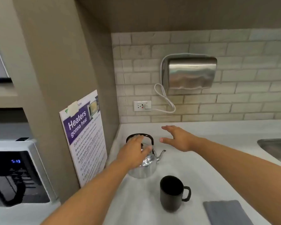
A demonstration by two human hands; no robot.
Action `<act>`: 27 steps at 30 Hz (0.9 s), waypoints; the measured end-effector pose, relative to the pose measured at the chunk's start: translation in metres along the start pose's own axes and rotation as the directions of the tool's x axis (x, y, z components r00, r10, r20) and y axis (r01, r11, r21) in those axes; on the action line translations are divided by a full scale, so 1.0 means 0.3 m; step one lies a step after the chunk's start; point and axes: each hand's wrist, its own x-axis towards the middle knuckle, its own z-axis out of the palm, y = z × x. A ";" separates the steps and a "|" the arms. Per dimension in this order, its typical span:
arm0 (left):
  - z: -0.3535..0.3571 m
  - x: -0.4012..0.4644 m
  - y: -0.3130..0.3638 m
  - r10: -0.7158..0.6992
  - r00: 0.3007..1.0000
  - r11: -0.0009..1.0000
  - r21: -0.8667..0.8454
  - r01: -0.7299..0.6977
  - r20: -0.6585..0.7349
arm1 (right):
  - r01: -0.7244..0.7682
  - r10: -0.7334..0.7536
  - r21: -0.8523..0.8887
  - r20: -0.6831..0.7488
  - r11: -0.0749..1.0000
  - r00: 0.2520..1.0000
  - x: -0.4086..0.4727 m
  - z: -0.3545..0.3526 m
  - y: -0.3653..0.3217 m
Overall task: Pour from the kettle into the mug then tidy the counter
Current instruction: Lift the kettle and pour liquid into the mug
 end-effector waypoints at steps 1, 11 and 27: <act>0.020 -0.004 -0.016 -0.010 1.000 1.000 -0.008 0.010 0.022 | -0.002 0.002 0.030 0.002 1.000 1.000 0.026 0.027 -0.002; 0.224 0.069 -0.189 0.076 0.997 0.997 -0.012 -0.076 -0.019 | 0.015 -0.020 0.232 0.021 0.973 1.000 0.355 0.206 -0.027; 0.174 0.132 -0.159 -0.111 0.762 0.967 -0.247 -0.065 -0.638 | 0.033 0.016 0.436 -0.110 0.899 0.994 0.509 0.272 -0.039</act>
